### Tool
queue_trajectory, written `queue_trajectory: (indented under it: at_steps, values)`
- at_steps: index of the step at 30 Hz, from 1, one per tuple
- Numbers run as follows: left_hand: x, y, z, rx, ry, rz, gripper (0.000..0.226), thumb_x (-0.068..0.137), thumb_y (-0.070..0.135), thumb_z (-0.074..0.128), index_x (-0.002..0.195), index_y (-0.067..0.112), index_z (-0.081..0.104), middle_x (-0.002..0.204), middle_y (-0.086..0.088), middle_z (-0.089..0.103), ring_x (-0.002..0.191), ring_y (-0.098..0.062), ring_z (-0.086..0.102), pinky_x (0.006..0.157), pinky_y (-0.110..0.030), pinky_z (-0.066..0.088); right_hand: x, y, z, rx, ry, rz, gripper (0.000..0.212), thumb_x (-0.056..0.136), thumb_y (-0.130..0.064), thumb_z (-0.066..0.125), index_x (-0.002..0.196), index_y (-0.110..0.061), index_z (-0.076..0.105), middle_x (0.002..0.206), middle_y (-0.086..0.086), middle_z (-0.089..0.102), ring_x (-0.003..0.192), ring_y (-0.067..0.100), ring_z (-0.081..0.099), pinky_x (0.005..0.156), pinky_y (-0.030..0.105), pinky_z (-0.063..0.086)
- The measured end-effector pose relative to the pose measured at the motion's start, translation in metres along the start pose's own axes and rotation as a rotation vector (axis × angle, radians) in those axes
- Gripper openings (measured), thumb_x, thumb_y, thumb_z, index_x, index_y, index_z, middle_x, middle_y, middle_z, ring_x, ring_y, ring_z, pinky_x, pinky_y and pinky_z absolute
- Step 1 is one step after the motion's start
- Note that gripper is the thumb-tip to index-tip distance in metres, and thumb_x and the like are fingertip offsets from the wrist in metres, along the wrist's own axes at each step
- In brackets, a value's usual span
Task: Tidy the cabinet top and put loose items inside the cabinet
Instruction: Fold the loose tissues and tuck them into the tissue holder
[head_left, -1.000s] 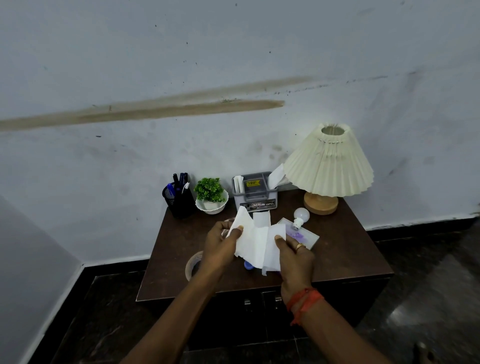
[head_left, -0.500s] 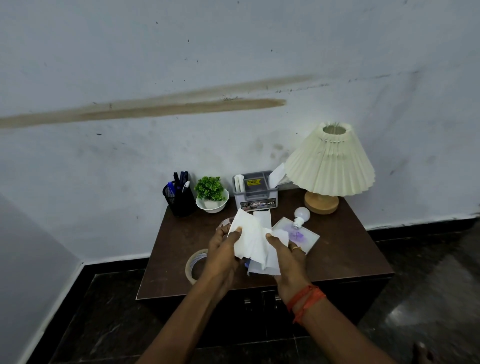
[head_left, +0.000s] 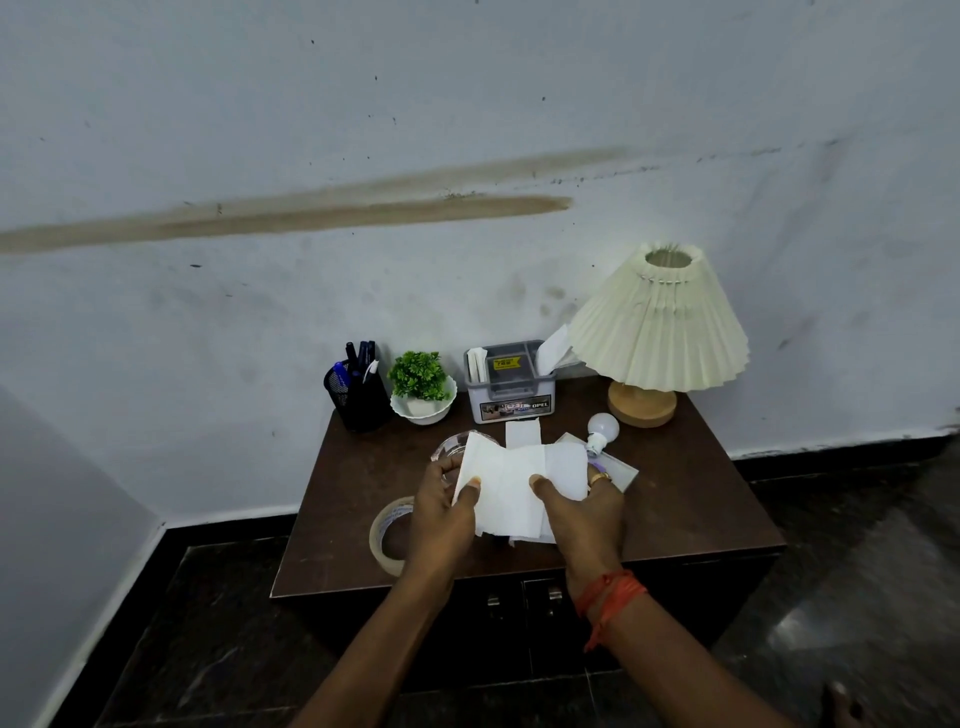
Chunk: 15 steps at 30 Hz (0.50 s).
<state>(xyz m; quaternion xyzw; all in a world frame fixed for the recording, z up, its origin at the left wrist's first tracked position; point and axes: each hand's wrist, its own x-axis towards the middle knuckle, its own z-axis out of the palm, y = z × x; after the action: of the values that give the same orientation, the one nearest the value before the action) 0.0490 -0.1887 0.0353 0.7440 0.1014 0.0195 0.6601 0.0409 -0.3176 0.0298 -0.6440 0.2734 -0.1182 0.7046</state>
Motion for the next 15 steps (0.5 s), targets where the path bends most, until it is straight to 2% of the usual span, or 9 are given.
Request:
queue_trajectory:
  at_steps: [2, 5, 7, 9, 11, 15]
  values:
    - [-0.001, 0.002, 0.004, -0.017, -0.032, 0.015, 0.031, 0.094, 0.004, 0.054, 0.116, 0.026, 0.056, 0.112, 0.001, 0.063, 0.101, -0.017, 0.061, 0.081, -0.035, 0.054, -0.001, -0.002, 0.003, 0.005, -0.007, -0.009, 0.041, 0.074, -0.012, 0.078, 0.111, -0.002, 0.064, 0.108, 0.011, 0.069, 0.092, 0.023, 0.064, 0.088, 0.038, 0.054]
    - [-0.005, 0.005, 0.010, -0.092, -0.045, -0.032, 0.029, 0.094, 0.004, 0.055, 0.100, 0.031, 0.063, 0.110, -0.002, 0.068, 0.100, -0.020, 0.064, 0.090, -0.042, 0.054, -0.001, -0.004, 0.007, 0.020, -0.017, -0.002, 0.038, 0.077, -0.016, 0.077, 0.112, -0.005, 0.066, 0.108, 0.009, 0.070, 0.095, 0.023, 0.065, 0.091, 0.044, 0.053]
    - [-0.006, 0.005, 0.013, -0.185, -0.050, -0.107, 0.023, 0.093, 0.011, 0.058, 0.090, 0.030, 0.070, 0.100, -0.002, 0.073, 0.099, -0.027, 0.067, 0.092, -0.050, 0.053, -0.001, -0.003, 0.010, 0.060, -0.039, 0.012, 0.028, 0.082, -0.020, 0.073, 0.107, -0.012, 0.068, 0.107, 0.007, 0.070, 0.097, 0.022, 0.066, 0.093, 0.045, 0.053]
    - [-0.008, 0.004, 0.016, -0.264, -0.064, -0.164, 0.017, 0.092, 0.020, 0.062, 0.087, 0.027, 0.076, 0.099, -0.007, 0.075, 0.101, -0.032, 0.068, 0.092, -0.057, 0.051, -0.001, -0.002, 0.013, 0.102, -0.068, 0.056, 0.011, 0.087, -0.026, 0.066, 0.096, -0.020, 0.067, 0.105, 0.004, 0.071, 0.098, 0.023, 0.066, 0.093, 0.046, 0.053]
    - [-0.008, 0.002, 0.017, -0.303, -0.081, -0.193, 0.015, 0.091, 0.023, 0.063, 0.088, 0.025, 0.077, 0.101, -0.008, 0.075, 0.102, -0.033, 0.068, 0.092, -0.057, 0.051, -0.002, -0.003, 0.014, 0.130, -0.096, 0.093, 0.006, 0.091, -0.026, 0.061, 0.086, -0.024, 0.065, 0.101, 0.002, 0.070, 0.096, 0.024, 0.066, 0.091, 0.044, 0.053]
    - [-0.009, 0.001, 0.017, -0.300, -0.120, -0.169, 0.014, 0.090, 0.021, 0.064, 0.097, 0.025, 0.075, 0.102, -0.005, 0.075, 0.101, -0.031, 0.069, 0.089, -0.052, 0.054, -0.004, -0.006, 0.015, 0.180, -0.147, 0.138, 0.009, 0.095, -0.020, 0.055, 0.100, -0.018, 0.061, 0.101, 0.005, 0.067, 0.093, 0.024, 0.063, 0.088, 0.041, 0.053]
